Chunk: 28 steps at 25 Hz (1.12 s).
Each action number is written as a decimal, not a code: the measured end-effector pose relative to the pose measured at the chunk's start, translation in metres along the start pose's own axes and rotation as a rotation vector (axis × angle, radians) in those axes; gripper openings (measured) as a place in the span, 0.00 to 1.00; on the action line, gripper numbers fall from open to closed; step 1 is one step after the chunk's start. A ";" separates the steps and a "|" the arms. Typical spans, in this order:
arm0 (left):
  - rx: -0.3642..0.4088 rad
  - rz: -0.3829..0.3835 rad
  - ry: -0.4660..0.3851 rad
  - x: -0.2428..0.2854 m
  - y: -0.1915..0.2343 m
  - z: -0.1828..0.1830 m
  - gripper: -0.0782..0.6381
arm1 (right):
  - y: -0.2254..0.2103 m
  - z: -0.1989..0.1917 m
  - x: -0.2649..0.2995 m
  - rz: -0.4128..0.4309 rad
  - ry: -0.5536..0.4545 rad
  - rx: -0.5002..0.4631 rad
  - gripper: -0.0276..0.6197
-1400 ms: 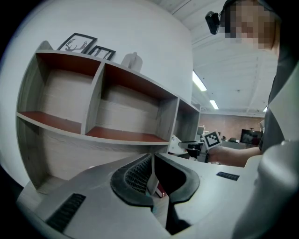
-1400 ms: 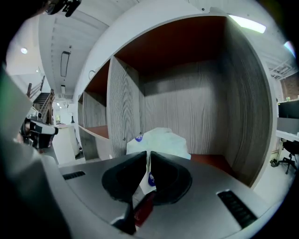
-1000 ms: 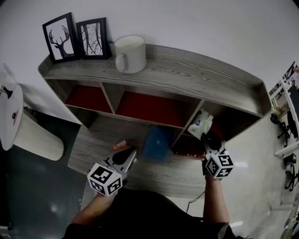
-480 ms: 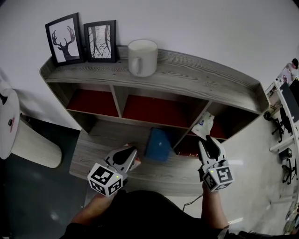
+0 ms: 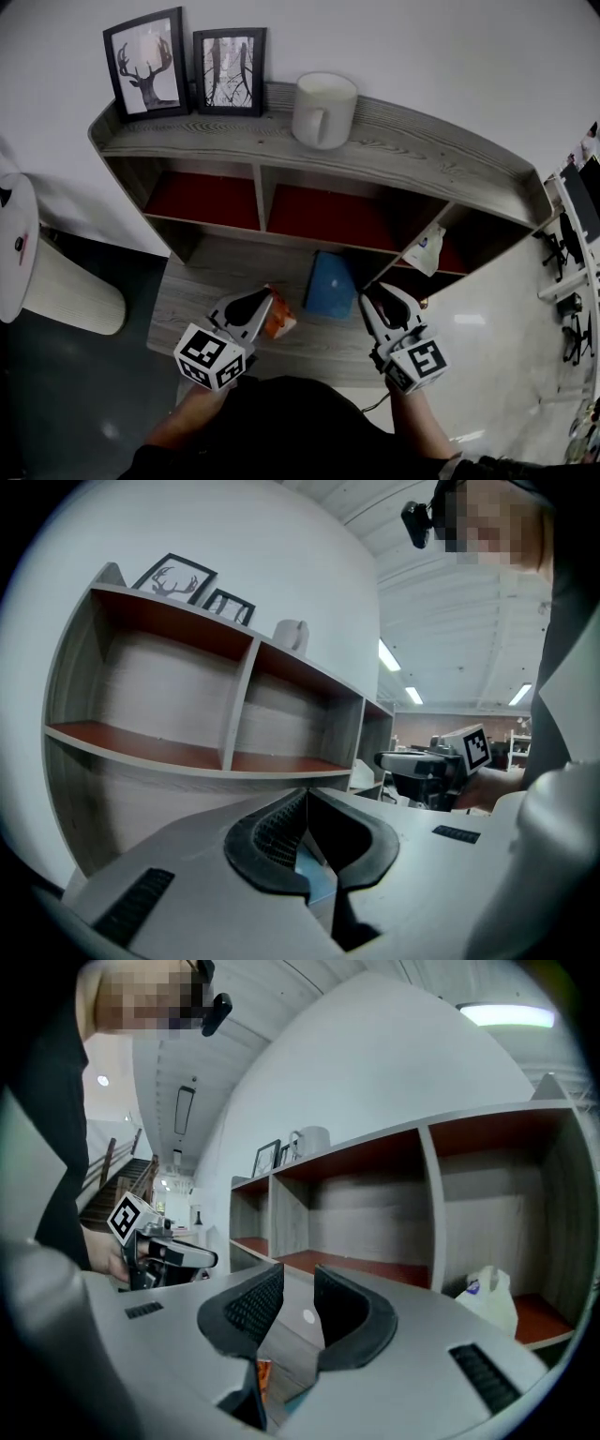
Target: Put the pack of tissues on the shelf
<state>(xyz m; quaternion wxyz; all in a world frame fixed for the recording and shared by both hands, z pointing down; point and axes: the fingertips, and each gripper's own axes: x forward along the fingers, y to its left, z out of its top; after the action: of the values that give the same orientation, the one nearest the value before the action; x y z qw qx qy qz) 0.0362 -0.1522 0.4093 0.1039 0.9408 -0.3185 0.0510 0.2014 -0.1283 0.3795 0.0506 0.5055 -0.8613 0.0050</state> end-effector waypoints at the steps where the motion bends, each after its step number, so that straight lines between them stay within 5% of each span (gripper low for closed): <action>1: -0.003 0.001 -0.001 -0.002 0.003 -0.001 0.13 | 0.009 -0.002 0.005 0.021 0.008 0.004 0.20; 7: -0.034 0.022 0.009 -0.016 0.022 -0.011 0.13 | 0.056 -0.015 0.038 0.142 0.042 0.006 0.11; 18: -0.083 0.043 0.048 -0.028 0.046 -0.032 0.13 | 0.107 -0.057 0.074 0.275 0.159 0.060 0.11; 28: -0.124 0.035 0.109 -0.033 0.051 -0.059 0.13 | 0.133 -0.126 0.096 0.321 0.304 0.164 0.23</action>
<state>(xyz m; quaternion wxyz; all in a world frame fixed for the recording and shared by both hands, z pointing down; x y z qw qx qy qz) -0.0234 -0.1589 0.4695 0.1783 0.9227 -0.3313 0.0841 0.0497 -0.1397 0.5199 0.1372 0.3578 -0.9099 0.1589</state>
